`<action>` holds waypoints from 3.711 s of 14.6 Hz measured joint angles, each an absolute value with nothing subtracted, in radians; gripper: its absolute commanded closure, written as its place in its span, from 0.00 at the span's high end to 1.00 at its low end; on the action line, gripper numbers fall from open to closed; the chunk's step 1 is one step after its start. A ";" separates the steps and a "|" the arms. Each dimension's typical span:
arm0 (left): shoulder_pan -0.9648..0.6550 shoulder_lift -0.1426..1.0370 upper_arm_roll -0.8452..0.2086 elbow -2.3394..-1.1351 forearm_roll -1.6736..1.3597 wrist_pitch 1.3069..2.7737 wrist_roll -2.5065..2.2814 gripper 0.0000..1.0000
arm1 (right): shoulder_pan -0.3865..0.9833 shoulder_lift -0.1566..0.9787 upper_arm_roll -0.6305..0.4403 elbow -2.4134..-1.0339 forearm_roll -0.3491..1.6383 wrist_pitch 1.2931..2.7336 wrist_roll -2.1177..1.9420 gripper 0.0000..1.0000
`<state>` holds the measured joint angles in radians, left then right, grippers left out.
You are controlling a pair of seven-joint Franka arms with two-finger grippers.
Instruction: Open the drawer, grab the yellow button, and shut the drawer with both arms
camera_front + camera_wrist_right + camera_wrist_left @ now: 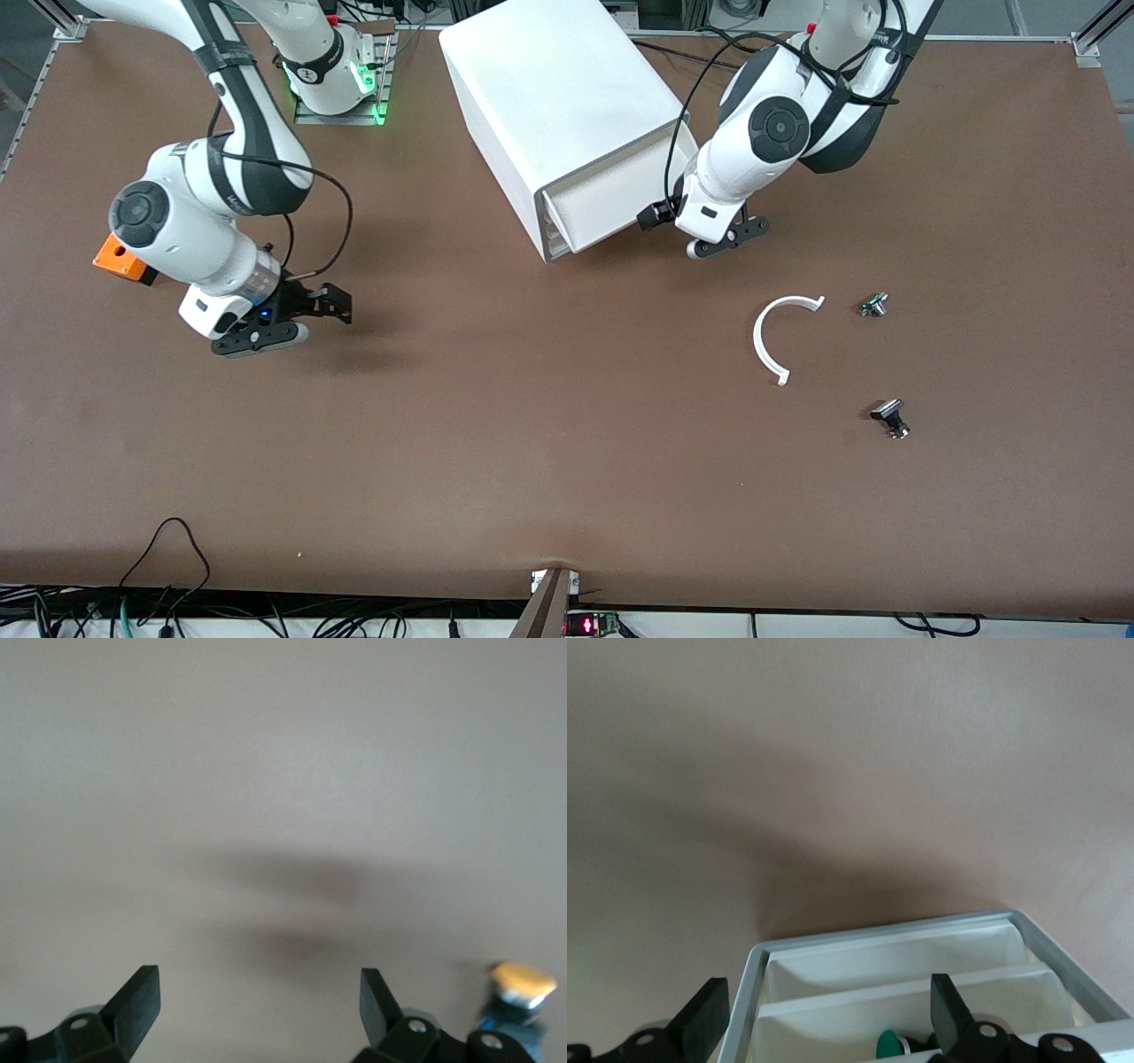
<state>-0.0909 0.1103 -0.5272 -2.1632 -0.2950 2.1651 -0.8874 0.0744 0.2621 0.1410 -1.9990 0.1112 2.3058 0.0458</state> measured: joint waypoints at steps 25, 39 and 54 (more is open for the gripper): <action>0.118 0.037 -0.417 -2.087 -0.198 2.081 -0.363 1.00 | 0.069 0.126 -0.068 -1.553 -0.074 1.636 0.005 1.00; 0.136 -0.009 -0.210 -1.712 0.016 1.597 -0.137 1.00 | 0.067 0.126 -0.097 -1.556 -0.044 1.636 -0.020 1.00; 0.170 0.051 -0.212 -1.617 0.015 1.617 -0.139 1.00 | 0.074 0.126 -0.127 -1.556 -0.004 1.646 -0.019 1.00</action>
